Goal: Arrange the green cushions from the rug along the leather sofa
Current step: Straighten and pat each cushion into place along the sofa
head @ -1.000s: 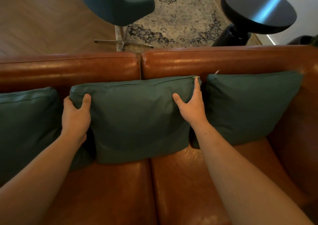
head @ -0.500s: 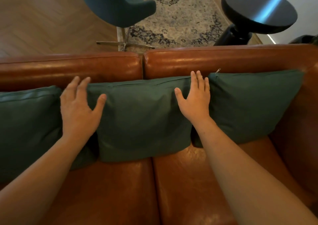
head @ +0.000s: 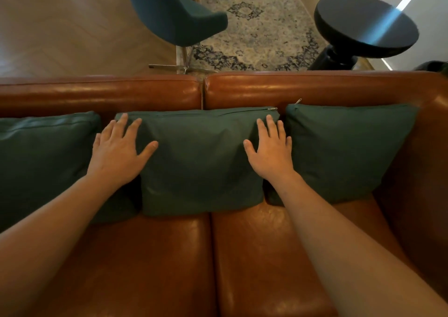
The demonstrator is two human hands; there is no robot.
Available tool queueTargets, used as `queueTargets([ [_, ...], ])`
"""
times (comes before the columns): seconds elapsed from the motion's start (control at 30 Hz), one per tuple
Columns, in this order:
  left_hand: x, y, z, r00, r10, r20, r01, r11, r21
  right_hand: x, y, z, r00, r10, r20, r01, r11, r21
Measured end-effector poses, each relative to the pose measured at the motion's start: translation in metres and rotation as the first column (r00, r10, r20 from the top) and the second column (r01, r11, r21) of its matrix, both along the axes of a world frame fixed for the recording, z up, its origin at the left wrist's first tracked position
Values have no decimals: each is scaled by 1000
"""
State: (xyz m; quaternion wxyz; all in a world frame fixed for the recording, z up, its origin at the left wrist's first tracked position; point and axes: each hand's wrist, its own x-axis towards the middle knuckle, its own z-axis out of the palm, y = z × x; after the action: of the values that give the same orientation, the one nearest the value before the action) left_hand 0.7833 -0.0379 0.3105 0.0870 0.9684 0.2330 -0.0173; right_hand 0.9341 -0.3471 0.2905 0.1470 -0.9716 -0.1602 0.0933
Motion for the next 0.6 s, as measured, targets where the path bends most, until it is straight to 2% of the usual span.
queueTargets([
  [0.3, -59, -32, 27, 1000, 1, 13, -1, 1000, 1, -50, -1, 27, 995, 96, 16, -97, 995, 26],
  [0.6, -128, 14, 48, 992, 116, -49, -116, 993, 9, -105, 58, 56, 978, 208, -7, -206, 974, 98],
])
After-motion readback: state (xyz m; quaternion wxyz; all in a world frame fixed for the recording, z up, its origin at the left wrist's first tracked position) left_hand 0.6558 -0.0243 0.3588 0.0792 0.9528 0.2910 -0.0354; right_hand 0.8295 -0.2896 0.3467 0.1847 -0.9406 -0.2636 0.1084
